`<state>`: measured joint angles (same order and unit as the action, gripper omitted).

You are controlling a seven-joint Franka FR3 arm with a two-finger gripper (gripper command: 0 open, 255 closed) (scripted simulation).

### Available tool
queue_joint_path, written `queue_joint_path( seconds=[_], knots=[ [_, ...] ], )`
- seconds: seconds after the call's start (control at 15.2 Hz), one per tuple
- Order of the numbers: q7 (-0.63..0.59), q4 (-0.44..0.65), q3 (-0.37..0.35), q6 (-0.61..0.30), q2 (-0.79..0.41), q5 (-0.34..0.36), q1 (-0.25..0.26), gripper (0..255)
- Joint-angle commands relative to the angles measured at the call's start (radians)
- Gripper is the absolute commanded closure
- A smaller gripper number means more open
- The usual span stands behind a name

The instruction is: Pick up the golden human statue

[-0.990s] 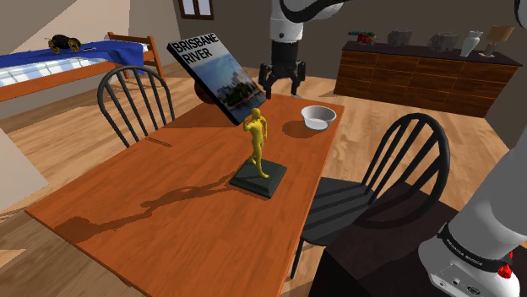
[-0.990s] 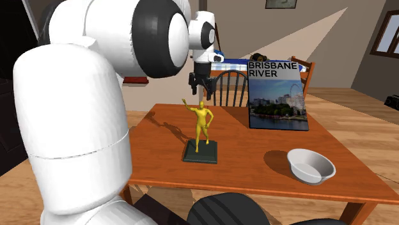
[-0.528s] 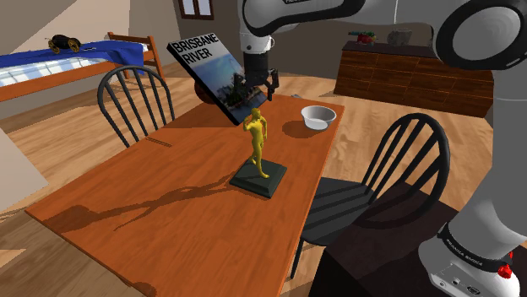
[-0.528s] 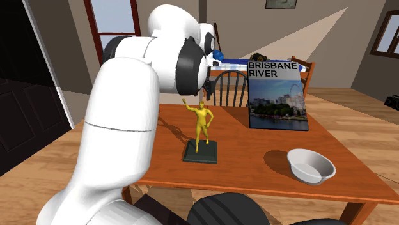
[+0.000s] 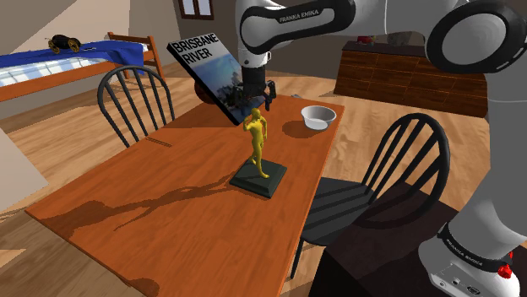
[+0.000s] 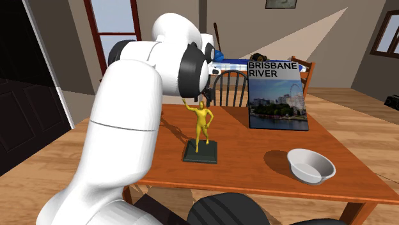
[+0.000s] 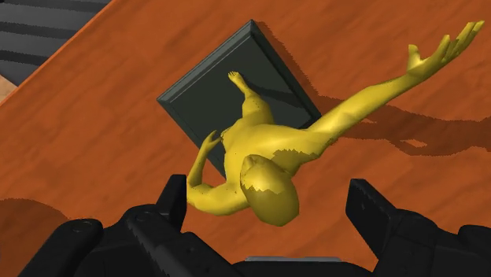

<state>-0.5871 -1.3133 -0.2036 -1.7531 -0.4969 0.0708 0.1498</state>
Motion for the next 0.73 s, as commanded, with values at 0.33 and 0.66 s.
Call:
queue_joint_path(
  seconds=[0.33,0.66],
  knots=[
    [0.000,-0.014,0.000,-0.013,0.001,0.000,-0.001,255],
    [-0.001,-0.011,0.000,-0.011,0.000,0.000,0.000,255]
  ],
)
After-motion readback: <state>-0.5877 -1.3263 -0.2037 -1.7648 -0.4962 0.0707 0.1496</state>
